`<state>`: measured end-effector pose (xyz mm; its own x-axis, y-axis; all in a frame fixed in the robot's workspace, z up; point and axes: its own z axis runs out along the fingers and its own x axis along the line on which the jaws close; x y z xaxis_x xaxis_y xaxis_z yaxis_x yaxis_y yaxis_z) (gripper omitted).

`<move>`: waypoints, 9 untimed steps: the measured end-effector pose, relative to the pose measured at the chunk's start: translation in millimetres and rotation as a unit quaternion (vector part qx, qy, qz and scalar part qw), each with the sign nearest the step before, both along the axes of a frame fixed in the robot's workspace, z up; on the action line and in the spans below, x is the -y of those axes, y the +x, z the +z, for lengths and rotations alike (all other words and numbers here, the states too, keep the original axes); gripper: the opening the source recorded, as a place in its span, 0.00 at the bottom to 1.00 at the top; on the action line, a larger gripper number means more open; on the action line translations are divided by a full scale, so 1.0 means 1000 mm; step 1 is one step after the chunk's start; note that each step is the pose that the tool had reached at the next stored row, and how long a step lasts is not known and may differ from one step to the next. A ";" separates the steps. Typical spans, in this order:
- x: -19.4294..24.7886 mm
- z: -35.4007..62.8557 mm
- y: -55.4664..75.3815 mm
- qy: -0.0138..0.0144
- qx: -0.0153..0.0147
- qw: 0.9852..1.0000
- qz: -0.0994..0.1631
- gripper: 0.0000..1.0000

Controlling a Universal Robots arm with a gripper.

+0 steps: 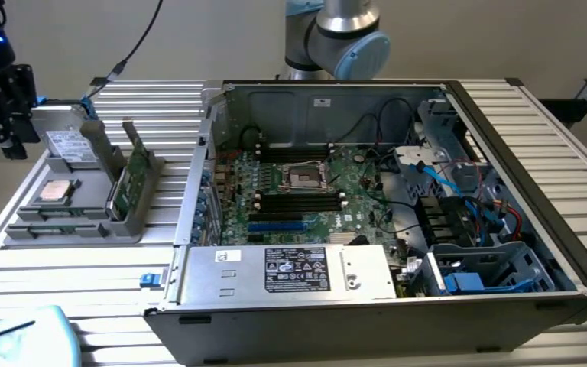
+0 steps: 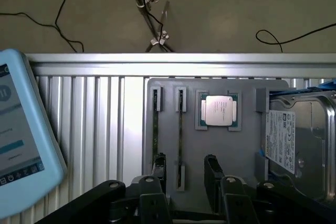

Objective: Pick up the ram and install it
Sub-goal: 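Pick up the ram and move it above insertion slot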

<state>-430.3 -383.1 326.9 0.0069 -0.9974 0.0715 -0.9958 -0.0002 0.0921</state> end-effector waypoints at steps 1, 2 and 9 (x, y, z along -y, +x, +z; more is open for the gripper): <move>0.0001 -0.0001 -0.002 0.000 0.003 1.000 0.000 0.43; 0.0006 -0.0001 -0.003 0.002 0.007 1.000 0.000 0.43; 0.0054 -0.0001 -0.009 0.020 0.024 1.000 0.000 0.43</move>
